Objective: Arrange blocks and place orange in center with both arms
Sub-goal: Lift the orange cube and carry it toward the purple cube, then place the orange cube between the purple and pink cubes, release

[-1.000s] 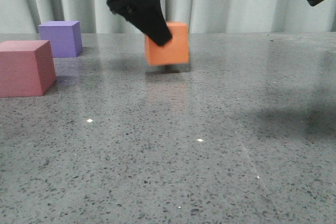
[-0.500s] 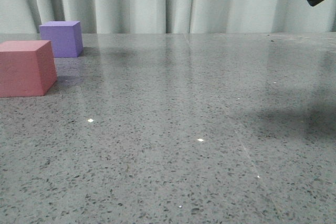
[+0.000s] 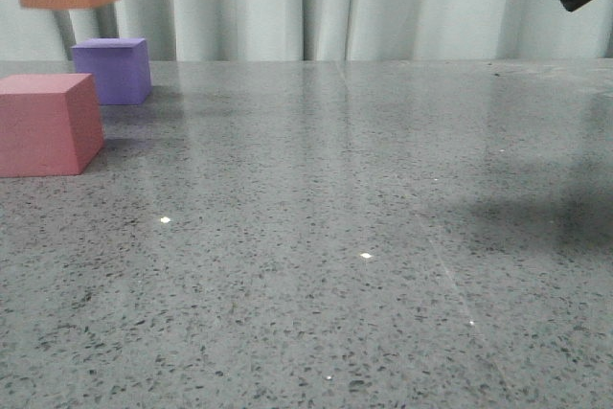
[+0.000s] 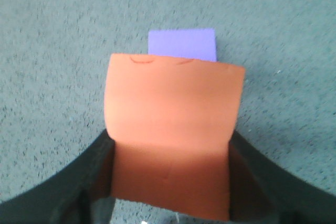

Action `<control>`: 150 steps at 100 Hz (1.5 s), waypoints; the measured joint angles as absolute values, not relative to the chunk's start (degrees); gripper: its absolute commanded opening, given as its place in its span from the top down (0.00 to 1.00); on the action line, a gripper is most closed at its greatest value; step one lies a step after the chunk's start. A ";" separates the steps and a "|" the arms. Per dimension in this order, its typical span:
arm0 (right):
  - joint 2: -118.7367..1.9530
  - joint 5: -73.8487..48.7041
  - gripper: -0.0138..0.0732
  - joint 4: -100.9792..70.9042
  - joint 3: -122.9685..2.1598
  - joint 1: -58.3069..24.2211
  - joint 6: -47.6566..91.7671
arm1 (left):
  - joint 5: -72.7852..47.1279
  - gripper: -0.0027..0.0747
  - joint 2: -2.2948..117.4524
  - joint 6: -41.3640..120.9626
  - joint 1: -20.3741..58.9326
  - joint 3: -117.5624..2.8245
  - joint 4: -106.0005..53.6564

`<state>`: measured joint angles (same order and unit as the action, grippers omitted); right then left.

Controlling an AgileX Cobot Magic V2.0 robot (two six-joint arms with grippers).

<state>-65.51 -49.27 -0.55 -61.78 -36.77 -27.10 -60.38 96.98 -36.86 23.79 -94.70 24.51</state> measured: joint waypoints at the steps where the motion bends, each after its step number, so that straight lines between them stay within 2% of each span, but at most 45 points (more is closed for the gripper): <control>1: -65.51 -49.27 0.15 -0.55 -61.78 -36.77 -27.10 | -60.38 0.94 96.98 -37.00 23.79 -94.70 24.51; 54: -65.51 -49.27 0.15 -0.55 -61.78 -36.77 -27.10 | -55.13 0.95 96.98 -41.46 23.79 -86.54 22.76; 88: -65.51 -49.27 0.15 -0.55 -61.78 -36.77 -27.10 | -54.19 0.95 101.77 -44.22 23.46 -86.51 22.34; 150: -65.51 -48.64 0.15 -0.55 -61.78 -36.77 -27.10 | -54.46 0.95 101.88 -45.52 21.69 -86.42 22.59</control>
